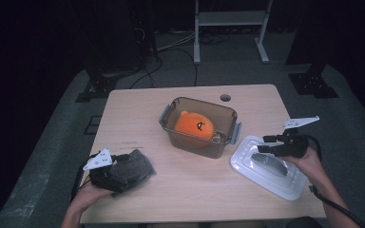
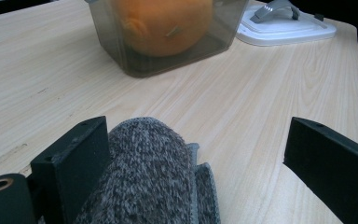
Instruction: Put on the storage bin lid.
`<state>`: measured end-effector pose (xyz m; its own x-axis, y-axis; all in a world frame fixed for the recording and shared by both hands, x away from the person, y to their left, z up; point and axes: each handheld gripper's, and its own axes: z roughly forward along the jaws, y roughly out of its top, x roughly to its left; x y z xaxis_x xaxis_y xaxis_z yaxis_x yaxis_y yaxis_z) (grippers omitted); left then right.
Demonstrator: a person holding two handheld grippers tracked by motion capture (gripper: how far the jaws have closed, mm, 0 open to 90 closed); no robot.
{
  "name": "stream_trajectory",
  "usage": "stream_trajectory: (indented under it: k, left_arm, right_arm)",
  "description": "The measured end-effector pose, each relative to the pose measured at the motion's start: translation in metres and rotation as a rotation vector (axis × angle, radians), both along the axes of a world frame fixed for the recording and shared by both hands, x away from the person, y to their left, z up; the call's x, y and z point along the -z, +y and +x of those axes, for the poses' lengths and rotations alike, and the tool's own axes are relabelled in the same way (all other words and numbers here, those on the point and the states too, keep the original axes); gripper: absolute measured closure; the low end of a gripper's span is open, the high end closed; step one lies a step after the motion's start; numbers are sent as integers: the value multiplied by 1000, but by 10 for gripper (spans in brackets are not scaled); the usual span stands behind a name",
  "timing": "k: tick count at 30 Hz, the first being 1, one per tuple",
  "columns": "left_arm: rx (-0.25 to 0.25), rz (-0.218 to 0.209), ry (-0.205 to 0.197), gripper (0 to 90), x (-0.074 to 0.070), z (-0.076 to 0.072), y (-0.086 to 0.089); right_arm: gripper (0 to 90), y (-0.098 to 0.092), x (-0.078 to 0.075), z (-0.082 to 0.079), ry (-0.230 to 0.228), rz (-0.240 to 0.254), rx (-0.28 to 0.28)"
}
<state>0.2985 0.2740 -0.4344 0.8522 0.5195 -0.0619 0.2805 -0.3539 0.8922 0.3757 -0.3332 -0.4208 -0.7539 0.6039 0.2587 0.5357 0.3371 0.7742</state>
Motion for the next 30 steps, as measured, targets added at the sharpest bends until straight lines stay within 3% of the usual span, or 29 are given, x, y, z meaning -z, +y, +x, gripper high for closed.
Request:
stream_trajectory:
  k: [18, 30]
  left_arm:
    - [-7, 0, 6, 48, 1, 0, 3]
    - [-7, 3, 7, 43, 1, 0, 3]
  right_arm:
    - [349, -14, 25, -21, -1, -22, 11]
    - [412, -18, 37, -31, -9, -38, 2]
